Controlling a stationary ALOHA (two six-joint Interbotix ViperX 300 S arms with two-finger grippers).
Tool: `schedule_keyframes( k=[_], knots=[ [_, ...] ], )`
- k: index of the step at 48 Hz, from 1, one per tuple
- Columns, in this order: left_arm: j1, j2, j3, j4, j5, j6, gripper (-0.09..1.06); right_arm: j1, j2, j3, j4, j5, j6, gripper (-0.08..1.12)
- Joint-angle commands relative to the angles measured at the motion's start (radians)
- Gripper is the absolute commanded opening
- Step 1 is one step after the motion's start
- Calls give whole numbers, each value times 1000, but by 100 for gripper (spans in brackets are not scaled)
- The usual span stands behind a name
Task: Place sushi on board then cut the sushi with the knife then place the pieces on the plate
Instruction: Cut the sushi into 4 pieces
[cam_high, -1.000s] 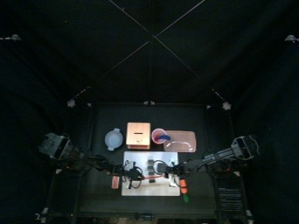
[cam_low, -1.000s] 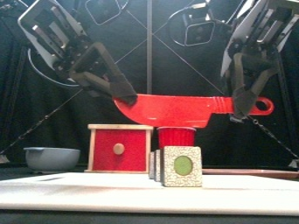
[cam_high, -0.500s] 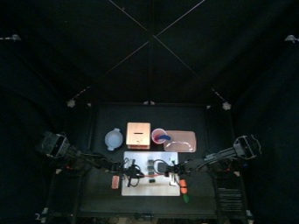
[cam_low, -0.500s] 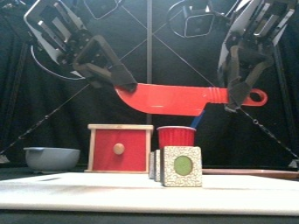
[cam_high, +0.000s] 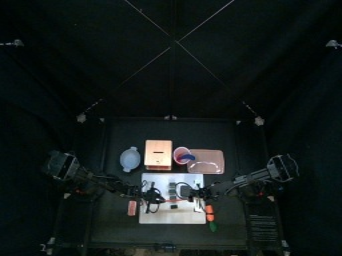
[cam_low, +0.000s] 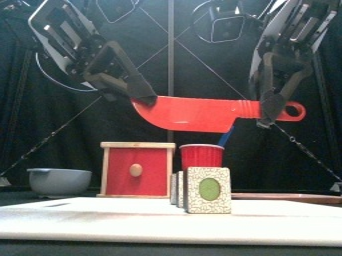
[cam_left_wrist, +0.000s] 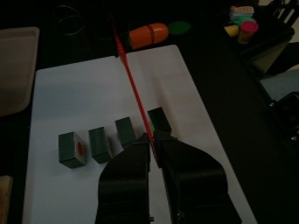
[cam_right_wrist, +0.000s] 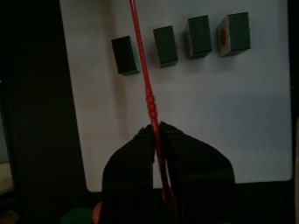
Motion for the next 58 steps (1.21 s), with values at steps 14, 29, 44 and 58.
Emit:
schedule_keyframes(
  k=[14, 29, 44, 58],
  knots=[
    [2, -11, -11, 8, -8, 2, 61, -21, -26, -40, -6, -9, 6, 42],
    [17, -28, -11, 9, -11, 5, 64, -21, -44, 0, 12, -5, 12, 41],
    [41, -75, 14, 44, -29, 5, 64, -58, -146, 104, 80, -37, 14, 41],
    [63, -126, 77, 54, -138, 3, 64, -74, -264, 221, 199, -41, 17, 41]
  ],
)
